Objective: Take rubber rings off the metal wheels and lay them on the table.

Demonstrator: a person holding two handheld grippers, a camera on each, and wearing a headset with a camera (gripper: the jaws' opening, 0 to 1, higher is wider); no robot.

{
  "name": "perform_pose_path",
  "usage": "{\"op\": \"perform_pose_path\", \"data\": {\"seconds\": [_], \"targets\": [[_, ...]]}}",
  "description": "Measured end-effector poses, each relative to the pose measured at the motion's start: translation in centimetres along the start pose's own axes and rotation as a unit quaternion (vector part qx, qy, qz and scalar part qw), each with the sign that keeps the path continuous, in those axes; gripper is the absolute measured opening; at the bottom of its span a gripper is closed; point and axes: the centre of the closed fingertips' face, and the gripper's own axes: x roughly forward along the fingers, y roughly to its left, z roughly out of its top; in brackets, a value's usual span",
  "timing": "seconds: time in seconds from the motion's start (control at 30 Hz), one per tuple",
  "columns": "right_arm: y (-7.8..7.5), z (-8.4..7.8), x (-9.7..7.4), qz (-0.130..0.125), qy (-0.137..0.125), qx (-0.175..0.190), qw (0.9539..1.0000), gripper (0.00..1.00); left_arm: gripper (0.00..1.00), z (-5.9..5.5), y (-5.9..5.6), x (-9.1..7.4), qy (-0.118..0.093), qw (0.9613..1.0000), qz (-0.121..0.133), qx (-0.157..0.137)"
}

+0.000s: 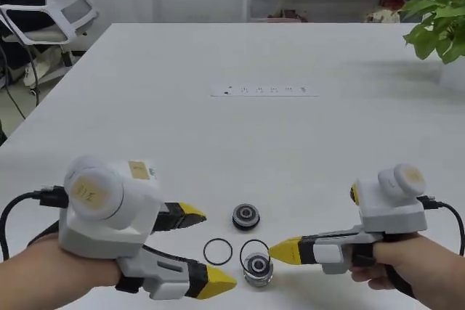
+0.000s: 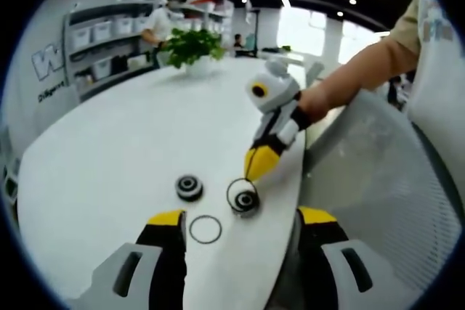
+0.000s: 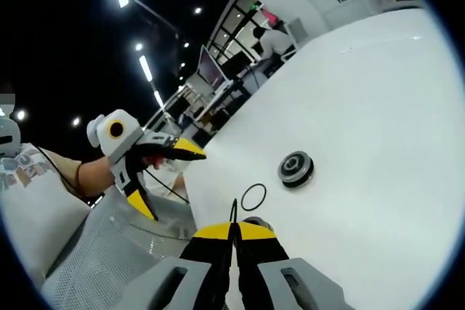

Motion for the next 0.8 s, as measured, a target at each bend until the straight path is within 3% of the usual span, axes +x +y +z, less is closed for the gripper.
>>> {"op": "perform_pose_path", "data": {"seconds": [0.4,0.8], "targets": [[0.4,0.7,0.3,0.004,0.004,-0.007,1.0,0.0,0.66,-0.4,0.5,-1.5,-0.008,0.9997,0.016,-0.017],[1.0,2.0,2.0,0.011,0.007,-0.019,0.9997,0.0,0.69,-1.1,1.0,-2.8,-0.01,0.9992,0.032,-0.022]]}}
